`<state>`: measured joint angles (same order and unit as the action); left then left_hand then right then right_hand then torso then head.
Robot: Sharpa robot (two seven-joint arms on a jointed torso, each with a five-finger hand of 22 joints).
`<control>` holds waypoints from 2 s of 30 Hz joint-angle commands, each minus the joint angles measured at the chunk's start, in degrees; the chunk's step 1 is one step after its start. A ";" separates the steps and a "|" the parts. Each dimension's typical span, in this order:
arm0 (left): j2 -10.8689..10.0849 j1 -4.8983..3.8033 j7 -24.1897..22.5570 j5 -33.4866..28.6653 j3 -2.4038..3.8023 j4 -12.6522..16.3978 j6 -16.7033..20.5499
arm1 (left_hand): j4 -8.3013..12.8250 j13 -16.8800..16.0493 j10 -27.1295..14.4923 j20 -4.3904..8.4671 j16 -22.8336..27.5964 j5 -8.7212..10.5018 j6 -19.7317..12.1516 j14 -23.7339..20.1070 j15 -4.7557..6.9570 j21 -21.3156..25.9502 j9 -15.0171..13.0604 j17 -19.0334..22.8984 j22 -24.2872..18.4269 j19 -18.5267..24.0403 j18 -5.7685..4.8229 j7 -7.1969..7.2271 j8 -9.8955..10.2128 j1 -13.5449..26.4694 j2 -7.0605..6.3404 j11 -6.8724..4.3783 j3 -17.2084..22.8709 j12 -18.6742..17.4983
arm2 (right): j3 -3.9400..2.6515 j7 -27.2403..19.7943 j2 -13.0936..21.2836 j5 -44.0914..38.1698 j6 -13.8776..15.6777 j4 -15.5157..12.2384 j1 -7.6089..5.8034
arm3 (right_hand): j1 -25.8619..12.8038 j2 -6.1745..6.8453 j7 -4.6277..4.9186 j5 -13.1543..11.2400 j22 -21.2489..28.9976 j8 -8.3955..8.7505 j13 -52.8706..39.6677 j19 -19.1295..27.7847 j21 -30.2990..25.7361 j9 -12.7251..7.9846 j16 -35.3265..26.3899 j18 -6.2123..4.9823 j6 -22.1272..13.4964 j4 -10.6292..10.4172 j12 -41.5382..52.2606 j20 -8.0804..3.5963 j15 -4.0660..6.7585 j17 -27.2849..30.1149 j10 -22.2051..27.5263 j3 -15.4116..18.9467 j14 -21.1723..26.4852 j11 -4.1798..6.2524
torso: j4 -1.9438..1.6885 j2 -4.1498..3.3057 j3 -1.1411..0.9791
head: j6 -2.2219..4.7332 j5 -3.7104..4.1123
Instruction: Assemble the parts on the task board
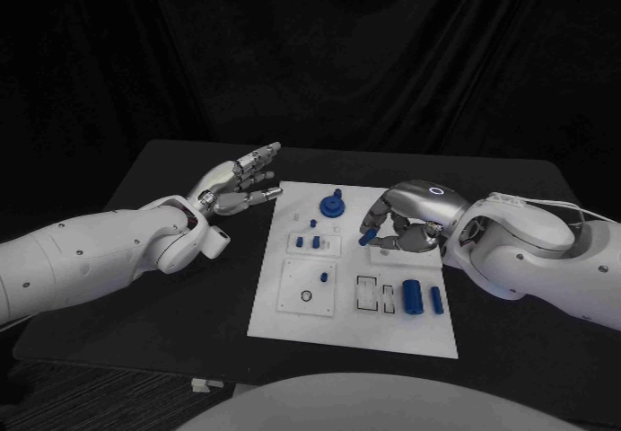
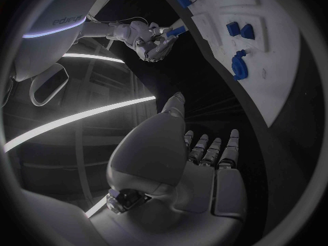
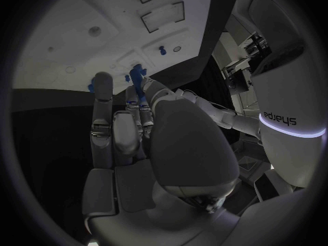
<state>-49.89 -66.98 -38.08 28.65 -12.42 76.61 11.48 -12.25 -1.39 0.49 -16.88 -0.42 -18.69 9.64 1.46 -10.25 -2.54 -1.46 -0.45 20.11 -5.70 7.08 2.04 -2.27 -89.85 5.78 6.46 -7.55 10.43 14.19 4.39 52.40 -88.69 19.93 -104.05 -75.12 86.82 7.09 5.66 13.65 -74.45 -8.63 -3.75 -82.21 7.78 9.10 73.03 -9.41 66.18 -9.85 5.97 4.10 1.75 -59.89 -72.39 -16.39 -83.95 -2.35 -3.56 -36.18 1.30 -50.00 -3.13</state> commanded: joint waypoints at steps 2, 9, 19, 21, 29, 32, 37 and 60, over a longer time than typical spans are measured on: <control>0.41 0.15 -0.54 -0.35 0.05 -0.13 -0.78 | 0.41 -0.09 -0.08 -0.01 -0.20 -0.40 0.21 0.29 -0.11 -0.18 -0.05 -0.09 -0.07 -0.18 0.33 -0.16 0.33 -0.03 0.46 0.31 -0.04 0.27 | -0.04 -0.32 -2.51 -1.94 -0.74 -0.26 0.84 | -0.25 0.12 -0.14 -0.24 -0.12 -0.12 0.08 0.05 0.12 1.04 0.16 -0.62 0.63 0.16 -0.40 -0.41 0.37 -0.15 -0.32 -0.43 -0.49 -0.09 | 0.00 -0.03 -0.08 | 0.00 -0.28; 0.91 0.22 -0.43 -0.35 0.05 -0.39 -1.02 | 0.45 -0.10 -0.06 -0.01 -0.20 -0.45 0.24 0.30 -0.15 -0.17 -0.05 -0.09 -0.14 -0.19 0.28 -0.25 0.35 -0.05 0.58 0.41 0.02 0.37 | -0.04 -1.80 -8.21 -3.80 -1.22 2.03 2.71 | -0.07 0.18 -0.08 -0.01 -0.23 0.02 0.09 -0.07 0.33 1.06 0.31 -0.59 0.62 0.44 -0.64 -0.47 0.41 -0.45 -0.45 -0.63 -0.65 -0.08 | 0.18 -0.02 -0.17 | 0.00 -0.63; 1.31 0.25 -0.20 -0.35 0.06 -0.69 -1.24 | 0.55 -0.13 0.00 -0.01 -0.25 -0.51 0.54 0.44 -0.28 -0.18 -0.09 -0.13 -0.09 -0.32 0.11 -0.59 0.35 -0.08 0.91 0.82 0.15 0.59 | -0.05 -2.03 -14.53 -6.68 -3.85 6.28 5.92 | -0.07 0.34 0.10 0.06 -0.32 0.41 0.11 -0.12 0.27 1.02 0.30 -0.56 0.27 0.67 -1.09 -0.49 0.35 -0.50 -0.37 -0.84 -0.75 -0.20 | -0.10 -0.03 -0.15 | 0.00 -0.70; 1.37 0.25 -0.18 -0.35 0.06 -0.74 -1.27 | 0.55 -0.13 0.00 -0.01 -0.25 -0.51 0.54 0.44 -0.28 -0.18 -0.09 -0.13 -0.09 -0.32 0.11 -0.59 0.35 -0.08 0.91 0.82 0.15 0.59 | -0.05 -1.95 -15.12 -6.79 -4.24 6.85 6.35 | -0.07 0.34 0.12 0.05 -0.32 0.45 0.12 -0.12 0.22 1.01 0.28 -0.56 0.23 0.70 -1.14 -0.49 0.35 -0.47 -0.35 -0.87 -0.75 -0.22 | -0.24 -0.10 -0.14 | 0.00 -0.63; 1.62 0.26 -0.07 -0.35 0.06 -1.01 -1.48 | 0.59 -0.13 0.02 -0.01 -0.30 -0.55 0.61 0.58 -0.36 -0.23 -0.09 -0.16 0.08 -0.45 0.04 -0.79 0.36 -0.06 1.05 1.04 0.19 0.66 | -0.05 -1.45 -16.31 -6.98 -6.04 8.05 7.26 | 0.00 0.38 0.20 0.02 -0.37 0.66 0.11 -0.11 0.17 0.97 0.25 -0.54 0.03 0.85 -1.32 -0.48 0.31 -0.48 -0.35 -1.01 -0.78 -0.26 | -0.37 -0.17 -0.06 | 0.00 -0.63; 1.65 0.26 -0.05 -0.35 0.06 -1.10 -1.52 | 0.59 -0.13 0.02 -0.01 -0.30 -0.56 0.60 0.59 -0.38 -0.24 -0.09 -0.17 0.11 -0.48 0.03 -0.82 0.37 -0.06 1.07 1.08 0.20 0.66 | -0.05 -1.31 -16.44 -7.00 -6.65 8.14 7.39 | 0.04 0.39 0.23 0.02 -0.37 0.74 0.10 -0.10 0.04 0.96 0.25 -0.56 -0.04 0.93 -1.37 -0.48 0.31 -0.48 -0.40 -1.07 -0.79 -0.26 | -0.24 -0.12 -0.06 | 0.00 -0.74; 1.75 0.27 -0.02 -0.35 0.06 -1.21 -1.54 | 0.59 -0.13 0.02 -0.01 -0.30 -0.56 0.60 0.59 -0.38 -0.24 -0.09 -0.17 0.11 -0.48 0.03 -0.82 0.37 -0.06 1.07 1.08 0.20 0.66 | -0.05 -1.12 -16.76 -7.01 -7.92 8.18 7.51 | 0.13 0.40 0.25 0.00 -0.42 0.79 0.08 -0.10 0.12 0.96 0.21 -0.55 -0.04 1.04 -1.40 -0.49 0.31 -0.45 -0.48 -1.15 -0.79 -0.25 | -0.22 -0.12 -0.10 | 0.00 -0.58; 2.06 0.30 0.21 -0.35 0.06 -1.36 -1.89 | 0.61 -0.13 0.02 -0.02 -0.33 -0.57 0.69 0.66 -0.44 -0.28 -0.10 -0.18 0.21 -0.60 -0.02 -0.96 0.38 -0.02 1.19 1.25 0.23 0.67 | -0.04 -0.66 -17.60 -7.02 -10.48 8.41 8.16 | 0.18 0.58 0.35 -0.52 -0.41 1.07 0.04 0.03 -0.60 0.94 -0.09 -0.61 -0.18 1.36 -1.60 -0.48 0.28 -0.06 -0.72 -1.31 -0.71 -0.28 | -0.11 -0.06 -0.09 | 0.00 -0.90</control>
<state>-47.95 -66.76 -37.38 28.65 -12.42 75.16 10.17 -11.93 -1.47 0.48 -17.09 -0.42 -18.92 10.25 1.87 -10.66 -2.54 -1.49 -0.58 20.22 -5.90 7.07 1.43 -2.27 -89.86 6.22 7.26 -7.23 10.86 13.96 2.75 34.81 -95.24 11.37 -95.83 -67.34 86.54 7.42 5.84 13.43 -74.81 -7.39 -3.68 -82.41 7.31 9.60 73.03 -9.40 65.99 -8.60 4.71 3.90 1.74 -60.00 -72.58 -17.61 -83.95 -2.58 -3.66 -36.23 1.19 -50.00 -4.06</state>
